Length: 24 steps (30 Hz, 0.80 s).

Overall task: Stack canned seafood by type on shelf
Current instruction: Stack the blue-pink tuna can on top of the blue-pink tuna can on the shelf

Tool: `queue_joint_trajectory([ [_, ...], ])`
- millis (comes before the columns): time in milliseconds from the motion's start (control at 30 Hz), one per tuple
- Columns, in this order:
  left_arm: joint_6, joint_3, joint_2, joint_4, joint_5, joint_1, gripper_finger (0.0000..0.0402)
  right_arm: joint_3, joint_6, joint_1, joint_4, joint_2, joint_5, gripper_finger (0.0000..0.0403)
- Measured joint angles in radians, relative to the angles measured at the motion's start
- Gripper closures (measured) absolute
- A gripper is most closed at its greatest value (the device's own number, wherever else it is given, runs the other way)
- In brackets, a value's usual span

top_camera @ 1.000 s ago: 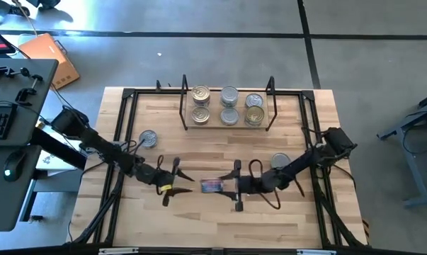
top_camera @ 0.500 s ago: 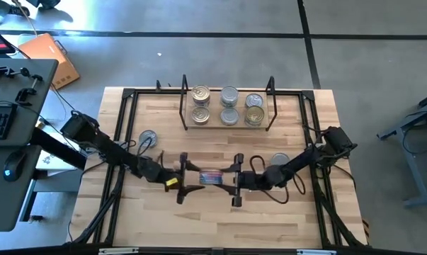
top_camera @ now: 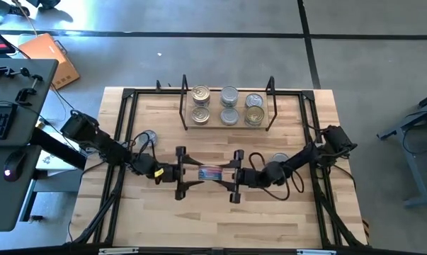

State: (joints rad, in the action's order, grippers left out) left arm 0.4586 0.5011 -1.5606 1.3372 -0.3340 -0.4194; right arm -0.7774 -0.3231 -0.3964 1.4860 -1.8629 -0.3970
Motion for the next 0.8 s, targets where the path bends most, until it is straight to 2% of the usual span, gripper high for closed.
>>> queue_joint_trajectory([
  [100,-0.037,0.000,0.000,-0.018,0.004,0.018,0.0139,-0.023,0.000,0.015,-0.016,0.000,0.060,0.0225],
  [267,-0.058,0.000,-0.002,-0.056,0.048,0.027,0.0148,-0.058,0.004,0.028,-0.086,0.000,0.084,0.0225],
  [367,-0.043,0.000,-0.002,-0.053,0.059,0.016,0.0171,-0.061,0.025,0.030,-0.116,0.000,0.084,0.0225],
  [533,-0.045,-0.001,-0.002,-0.054,0.028,-0.006,0.0231,-0.061,0.035,0.030,-0.139,0.000,0.083,0.0225],
  [700,-0.047,-0.001,0.013,-0.132,-0.024,-0.027,0.0231,-0.061,0.046,0.010,-0.197,0.000,0.000,0.0216],
  [800,-0.003,0.000,0.065,-0.304,-0.110,-0.028,0.0231,-0.060,0.056,-0.020,-0.307,0.023,-0.176,0.0164],
])
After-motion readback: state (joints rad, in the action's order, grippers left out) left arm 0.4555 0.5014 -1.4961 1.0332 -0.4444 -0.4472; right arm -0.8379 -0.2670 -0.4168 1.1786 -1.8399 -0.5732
